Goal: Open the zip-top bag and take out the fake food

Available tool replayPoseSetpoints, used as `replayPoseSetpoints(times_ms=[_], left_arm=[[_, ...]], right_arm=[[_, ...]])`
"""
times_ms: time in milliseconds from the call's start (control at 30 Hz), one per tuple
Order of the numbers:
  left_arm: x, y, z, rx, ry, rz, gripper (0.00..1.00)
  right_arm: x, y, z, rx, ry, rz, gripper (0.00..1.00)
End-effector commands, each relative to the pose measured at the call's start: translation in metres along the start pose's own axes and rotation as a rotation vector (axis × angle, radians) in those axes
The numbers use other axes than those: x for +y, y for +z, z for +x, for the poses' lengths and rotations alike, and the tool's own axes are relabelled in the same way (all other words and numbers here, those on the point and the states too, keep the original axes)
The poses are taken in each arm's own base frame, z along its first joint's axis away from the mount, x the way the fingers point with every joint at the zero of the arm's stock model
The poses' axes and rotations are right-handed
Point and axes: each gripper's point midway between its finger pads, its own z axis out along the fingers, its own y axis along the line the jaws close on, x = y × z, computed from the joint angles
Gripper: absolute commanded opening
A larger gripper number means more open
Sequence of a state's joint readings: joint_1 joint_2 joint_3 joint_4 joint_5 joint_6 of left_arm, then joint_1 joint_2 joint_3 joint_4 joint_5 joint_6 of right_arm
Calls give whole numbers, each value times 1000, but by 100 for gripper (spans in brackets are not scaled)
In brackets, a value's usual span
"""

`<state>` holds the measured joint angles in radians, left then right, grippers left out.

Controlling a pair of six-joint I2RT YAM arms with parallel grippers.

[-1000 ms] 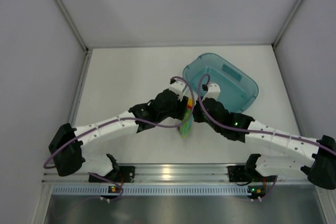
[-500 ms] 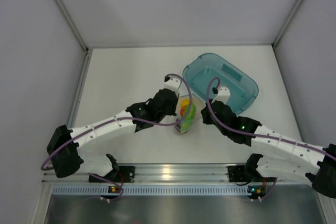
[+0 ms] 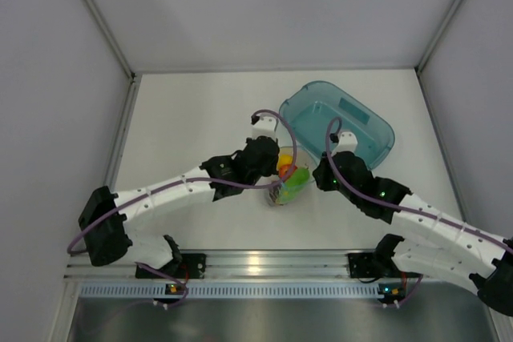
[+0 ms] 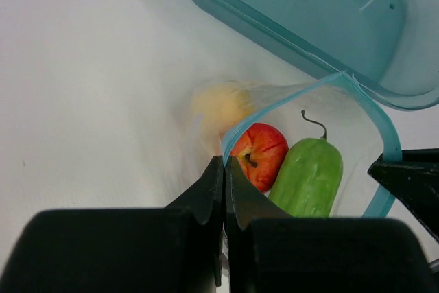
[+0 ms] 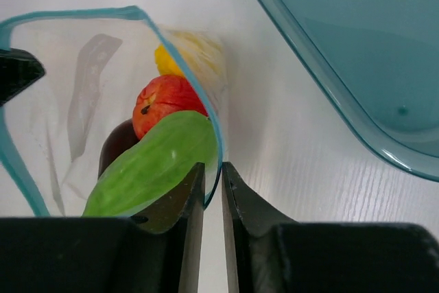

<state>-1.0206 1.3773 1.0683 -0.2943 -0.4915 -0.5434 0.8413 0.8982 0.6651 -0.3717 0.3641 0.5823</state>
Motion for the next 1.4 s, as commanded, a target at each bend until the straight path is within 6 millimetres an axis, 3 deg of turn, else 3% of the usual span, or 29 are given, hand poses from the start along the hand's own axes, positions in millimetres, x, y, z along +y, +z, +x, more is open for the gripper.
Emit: replayPoseSetpoints(times_ms=[0,133,300,567,600,667,833,867,933,1067,1367], left_arm=[[-15,-1,-17,-58,-108,-16,0],[-25,1,-13,-72,-155,-34,0],[-35,13,-5,-62,-212,-43,0],[-42,23,5,-74,-329,-66,0],[-42,23,6,-78,-340,-68,0],[-41,22,5,-94,-366,-77,0],[-41,18,7,-128,-397,-99,0],[-39,16,4,-156,-423,-116,0],[-38,12,12,-173,-433,-131,0],[-40,7,21,-201,-478,-141,0],[-46,13,48,-154,-462,-142,0]], right_arm=[[17,-12,-29,-38,-8,-62,18],[35,-22,-40,-58,33,-147,20],[47,-20,-44,-54,75,-186,26],[37,-4,-23,-61,189,-151,28],[34,-2,-20,-58,199,-137,37],[30,6,-8,-38,226,-118,45],[19,14,18,-7,323,-92,52],[22,13,16,-24,352,-118,53],[21,16,31,0,403,-131,56],[20,22,42,12,468,-135,66],[34,45,53,42,510,-171,65]])
